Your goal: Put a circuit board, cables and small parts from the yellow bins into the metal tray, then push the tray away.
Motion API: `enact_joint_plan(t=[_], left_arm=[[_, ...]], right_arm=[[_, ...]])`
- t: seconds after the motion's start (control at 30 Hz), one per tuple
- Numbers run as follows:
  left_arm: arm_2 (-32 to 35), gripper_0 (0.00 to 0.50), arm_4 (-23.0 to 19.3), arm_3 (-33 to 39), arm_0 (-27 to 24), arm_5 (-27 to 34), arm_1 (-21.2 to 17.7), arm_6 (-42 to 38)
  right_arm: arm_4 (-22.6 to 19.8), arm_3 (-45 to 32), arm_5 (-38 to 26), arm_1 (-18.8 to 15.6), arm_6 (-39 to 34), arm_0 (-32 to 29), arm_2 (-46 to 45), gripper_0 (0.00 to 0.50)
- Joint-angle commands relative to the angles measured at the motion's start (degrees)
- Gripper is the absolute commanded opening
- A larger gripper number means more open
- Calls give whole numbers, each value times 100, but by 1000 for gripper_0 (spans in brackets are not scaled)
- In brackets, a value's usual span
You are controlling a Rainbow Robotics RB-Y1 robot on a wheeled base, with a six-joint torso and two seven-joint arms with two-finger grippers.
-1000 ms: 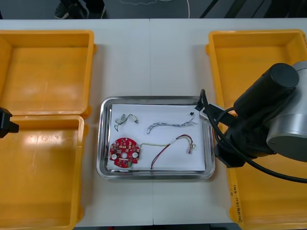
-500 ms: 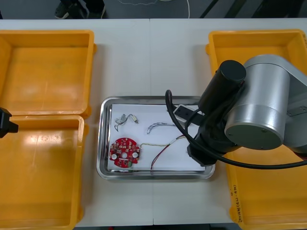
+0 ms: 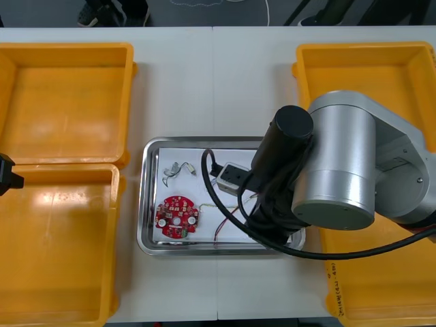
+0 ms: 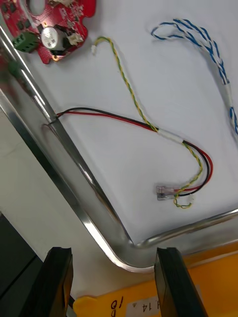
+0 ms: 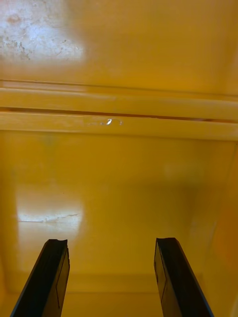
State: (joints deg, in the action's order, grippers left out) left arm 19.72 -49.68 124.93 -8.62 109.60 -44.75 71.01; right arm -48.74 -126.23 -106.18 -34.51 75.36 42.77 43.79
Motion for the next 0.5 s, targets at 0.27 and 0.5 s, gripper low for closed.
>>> enact_joint_plan(t=[0.27,0.5], left_arm=[[172,500,63,163,141,40,-245,150],[172,500,63,163,141,40,-245,150]], right_arm=[[269,-34,44,498,348,293,499,479],[489,160,229,603,523,337,816,479]])
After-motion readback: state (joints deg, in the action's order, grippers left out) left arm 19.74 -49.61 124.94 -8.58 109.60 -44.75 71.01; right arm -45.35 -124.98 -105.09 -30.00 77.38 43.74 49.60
